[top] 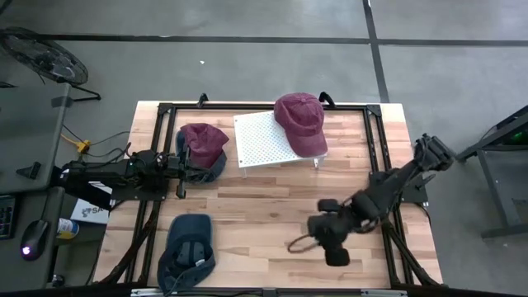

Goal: Pick & Place hat
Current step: Put the bottom red cap on the shelf

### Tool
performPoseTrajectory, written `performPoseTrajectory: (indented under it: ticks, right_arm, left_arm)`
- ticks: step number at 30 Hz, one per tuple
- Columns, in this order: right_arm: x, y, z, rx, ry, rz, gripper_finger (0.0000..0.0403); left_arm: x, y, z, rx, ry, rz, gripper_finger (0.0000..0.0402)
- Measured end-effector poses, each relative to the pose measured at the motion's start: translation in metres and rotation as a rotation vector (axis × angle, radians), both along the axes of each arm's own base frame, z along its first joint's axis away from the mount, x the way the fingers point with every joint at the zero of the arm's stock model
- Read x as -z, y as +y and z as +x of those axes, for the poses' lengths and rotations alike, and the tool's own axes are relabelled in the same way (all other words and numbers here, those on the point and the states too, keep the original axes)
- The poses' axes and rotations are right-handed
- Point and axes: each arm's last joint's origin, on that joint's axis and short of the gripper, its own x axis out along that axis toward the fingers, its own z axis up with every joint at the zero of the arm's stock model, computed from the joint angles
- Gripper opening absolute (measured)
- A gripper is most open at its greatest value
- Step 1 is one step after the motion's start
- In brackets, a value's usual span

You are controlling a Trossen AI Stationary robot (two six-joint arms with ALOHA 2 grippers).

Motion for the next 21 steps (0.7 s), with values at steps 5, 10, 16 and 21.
performPoseTrajectory:
  ticks: [5, 10, 16, 21]
  right_arm:
    - [0.005, 0.005, -0.024, 0.049, 0.140, -0.229, 0.0135]
    - [0.007, -0.007, -0.039, 0.045, 0.118, -0.602, 0.0123]
    - [0.026, -0.027, -0.038, -0.010, 0.036, -0.926, 0.0117]
    - [0.052, -0.047, -0.037, 0.002, 0.070, -1.054, 0.0116]
  left_arm:
    - [0.000, 0.000, 0.000, 0.000, 0.000, 0.000, 0.0007]
    - [0.000, 0.000, 0.000, 0.000, 0.000, 0.000, 0.0007]
    - [0.000, 0.000, 0.000, 0.000, 0.000, 0.000, 0.0007]
    - [0.000, 0.000, 0.000, 0.000, 0.000, 0.000, 0.0007]
